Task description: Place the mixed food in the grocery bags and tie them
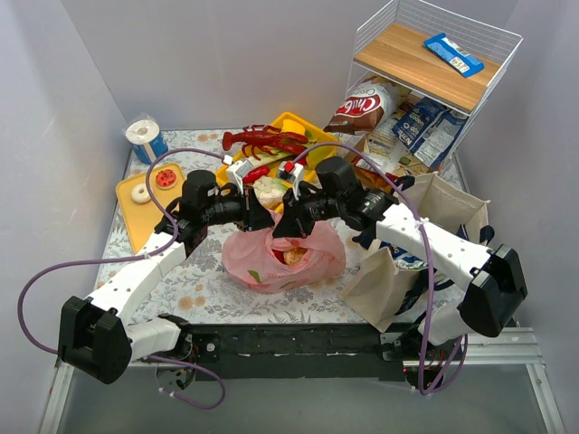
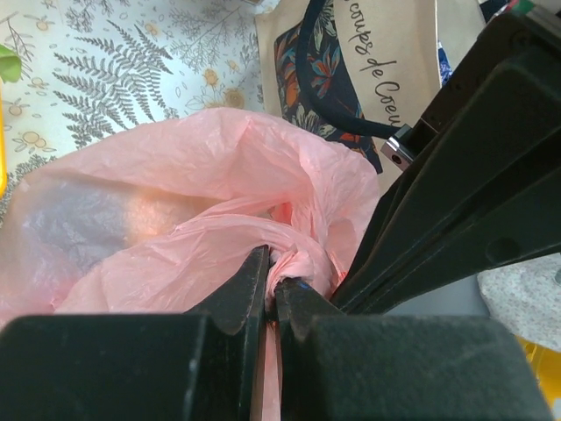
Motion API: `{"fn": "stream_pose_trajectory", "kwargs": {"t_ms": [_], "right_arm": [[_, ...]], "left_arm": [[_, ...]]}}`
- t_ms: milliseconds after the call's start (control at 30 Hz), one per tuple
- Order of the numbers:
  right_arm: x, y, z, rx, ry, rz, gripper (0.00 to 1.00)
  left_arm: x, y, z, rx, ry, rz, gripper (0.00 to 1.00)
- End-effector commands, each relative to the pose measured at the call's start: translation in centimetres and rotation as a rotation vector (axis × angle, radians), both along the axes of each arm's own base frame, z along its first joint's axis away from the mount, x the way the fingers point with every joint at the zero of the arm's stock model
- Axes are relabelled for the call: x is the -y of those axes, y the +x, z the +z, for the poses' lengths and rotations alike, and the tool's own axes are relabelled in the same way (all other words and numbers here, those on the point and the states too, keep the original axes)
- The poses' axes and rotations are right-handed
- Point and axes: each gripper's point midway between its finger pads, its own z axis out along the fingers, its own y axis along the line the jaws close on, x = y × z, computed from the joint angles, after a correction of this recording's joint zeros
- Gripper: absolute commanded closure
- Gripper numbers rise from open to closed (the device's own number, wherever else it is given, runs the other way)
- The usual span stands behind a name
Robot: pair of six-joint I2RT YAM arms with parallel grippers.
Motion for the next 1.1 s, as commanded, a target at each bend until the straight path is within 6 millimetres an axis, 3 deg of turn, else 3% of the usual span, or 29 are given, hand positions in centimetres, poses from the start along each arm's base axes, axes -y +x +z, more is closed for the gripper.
{"fn": "stream_pose_trajectory", "kwargs": {"t_ms": [0, 233, 567, 733, 833, 1000, 1033, 1067], "right_arm": [[0.8, -1.8, -1.0, 0.0, -0.047, 0.048, 0.99], [1.0, -1.9, -0.7, 0.034, -0.036, 0.045, 0.99], [0.9, -2.1, -0.7, 0.049, -0.036, 0.053, 0.99], [0.8, -2.3, -0.8, 0.057, -0.044, 0.06, 0.99], [0.7, -2.2, -0.7, 0.067, -0.041, 0.057, 0.99], [0.6, -2.1, -1.0, 0.07, -0.049, 0.051, 0.99], [0.6, -2.1, -1.2, 0.065, -0.054, 0.053, 0.99], [0.7, -2.1, -1.3, 0.068, -0.059, 0.054, 0.99]], "left_arm": [[0.0, 0.2, 1.6, 0.027, -0.041, 0.001, 0.91], [0.4, -1.9, 1.0, -0.082, -0.075, -0.071, 0.66], [0.9, -2.6, -0.4, -0.191, -0.102, -0.105, 0.5], [1.4, -2.6, -0.7, -0.231, -0.121, -0.142, 0.48], [1.7, -2.7, -0.8, -0.255, -0.131, -0.173, 0.54], [2.1, -3.5, -0.6, -0.274, -0.153, -0.236, 0.89], [2.0, -3.6, -0.6, -0.271, -0.154, -0.234, 1.0], [1.9, -3.5, -0.6, -0.263, -0.152, -0.22, 1.0]]}}
